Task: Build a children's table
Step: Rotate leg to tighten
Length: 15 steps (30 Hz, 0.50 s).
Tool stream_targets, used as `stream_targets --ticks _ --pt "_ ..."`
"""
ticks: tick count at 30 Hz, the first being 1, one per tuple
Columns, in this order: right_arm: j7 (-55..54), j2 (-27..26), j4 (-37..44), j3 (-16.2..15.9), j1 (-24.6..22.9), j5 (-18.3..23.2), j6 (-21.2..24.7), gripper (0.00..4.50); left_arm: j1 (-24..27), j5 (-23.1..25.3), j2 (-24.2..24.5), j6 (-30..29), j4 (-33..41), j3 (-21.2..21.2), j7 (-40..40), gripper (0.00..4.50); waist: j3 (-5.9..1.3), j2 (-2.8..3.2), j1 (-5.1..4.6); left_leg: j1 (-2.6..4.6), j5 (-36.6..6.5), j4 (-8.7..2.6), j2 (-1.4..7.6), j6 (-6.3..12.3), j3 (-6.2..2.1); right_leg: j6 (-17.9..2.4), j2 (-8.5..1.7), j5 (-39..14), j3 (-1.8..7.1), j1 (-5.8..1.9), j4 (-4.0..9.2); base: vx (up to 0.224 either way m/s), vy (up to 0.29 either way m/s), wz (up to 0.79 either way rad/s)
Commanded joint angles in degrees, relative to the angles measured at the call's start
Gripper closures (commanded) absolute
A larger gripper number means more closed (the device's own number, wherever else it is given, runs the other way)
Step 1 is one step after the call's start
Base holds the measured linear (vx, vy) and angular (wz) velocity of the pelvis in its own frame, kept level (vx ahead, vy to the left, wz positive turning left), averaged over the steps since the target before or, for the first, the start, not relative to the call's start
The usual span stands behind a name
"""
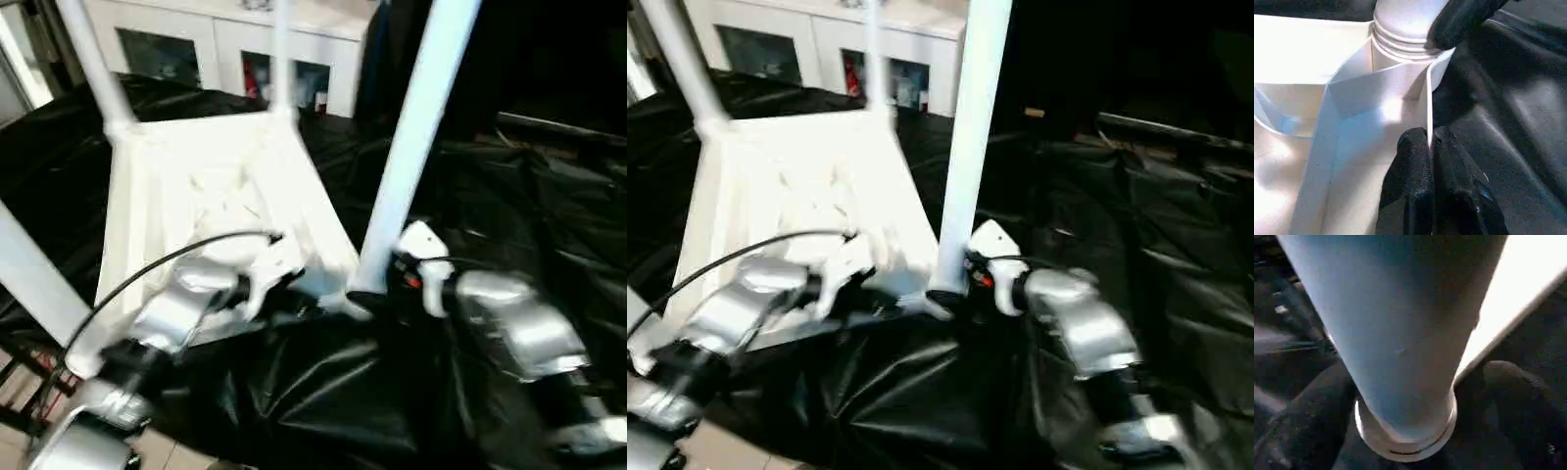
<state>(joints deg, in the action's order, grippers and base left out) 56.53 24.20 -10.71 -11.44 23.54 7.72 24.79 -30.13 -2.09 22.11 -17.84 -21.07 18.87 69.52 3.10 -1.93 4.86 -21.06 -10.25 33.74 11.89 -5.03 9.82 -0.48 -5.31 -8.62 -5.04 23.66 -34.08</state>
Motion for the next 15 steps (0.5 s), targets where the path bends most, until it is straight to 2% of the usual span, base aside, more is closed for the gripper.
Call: stream_targets --ticks 1,2,4,7,10,11,15 --pt "1.1 0.4 1.3 -0.9 -0.4 0.4 0.3 0.58 -0.6 -2.8 -1.2 1.6 2.3 1.1 3.2 4.50 -3.66 -0.06 -0.26 0.62 -13.8 -4.23 1.39 1.71 0.13 -9.9 -2.88 -18.7 2.75 -3.01 4.08 0.000 0.000 0.00" --pt "1.3 0.6 1.4 -1.4 -0.4 0.5 0.3 0.76 -0.5 -2.8 -0.9 1.9 2.3 1.0 3.5 4.50 -3.64 -0.17 -0.15 0.72 -13.8 -4.24 1.43 1.42 0.15 -9.6 -2.92 -19.2 2.79 -2.88 4.16 0.000 0.000 0.00" --pt "1.4 0.5 1.5 -1.8 -0.5 0.9 0.1 0.82 -0.3 -2.7 -0.5 1.7 2.4 0.9 3.5 4.50 -3.69 -0.12 -0.12 0.62 -13.8 -4.29 1.40 1.01 0.04 -9.4 -2.92 -19.6 2.74 -2.97 4.09 0.000 0.000 0.00" --pt "1.8 0.4 1.9 -2.2 -0.7 1.4 0.4 1.21 -0.1 -2.7 -0.3 1.6 2.6 0.8 3.5 4.50 -3.69 -0.24 -0.12 0.59 -13.7 -4.25 1.34 0.99 0.06 -9.2 -2.90 -19.8 2.73 -2.98 4.10 0.000 0.000 0.00" --pt "3.4 0.1 3.0 -3.5 -1.9 1.6 0.8 1.36 0.1 -2.7 -0.3 1.7 2.6 0.9 3.5 4.50 -3.75 -0.22 -0.05 0.56 -13.0 -4.24 1.36 1.05 0.04 -9.1 -2.94 -19.3 2.76 -3.01 4.03 0.000 0.000 0.00" --pt "3.4 0.0 3.1 -3.7 -2.1 1.5 0.8 1.56 0.2 -2.6 -0.3 1.8 2.6 0.9 3.5 4.50 -3.78 -0.21 -0.04 0.61 -12.8 -4.20 1.36 1.06 0.07 -9.2 -2.89 -18.9 2.77 -2.97 4.02 0.000 0.000 0.00" --pt "2.7 -1.0 3.4 -3.8 -2.7 1.5 1.2 1.78 0.0 -2.3 -0.7 1.9 2.2 0.8 2.9 4.50 -3.74 -0.18 0.01 0.51 -12.9 -4.20 1.31 1.05 0.09 -9.3 -2.90 -18.7 2.76 -3.05 3.98 0.000 0.000 0.00"
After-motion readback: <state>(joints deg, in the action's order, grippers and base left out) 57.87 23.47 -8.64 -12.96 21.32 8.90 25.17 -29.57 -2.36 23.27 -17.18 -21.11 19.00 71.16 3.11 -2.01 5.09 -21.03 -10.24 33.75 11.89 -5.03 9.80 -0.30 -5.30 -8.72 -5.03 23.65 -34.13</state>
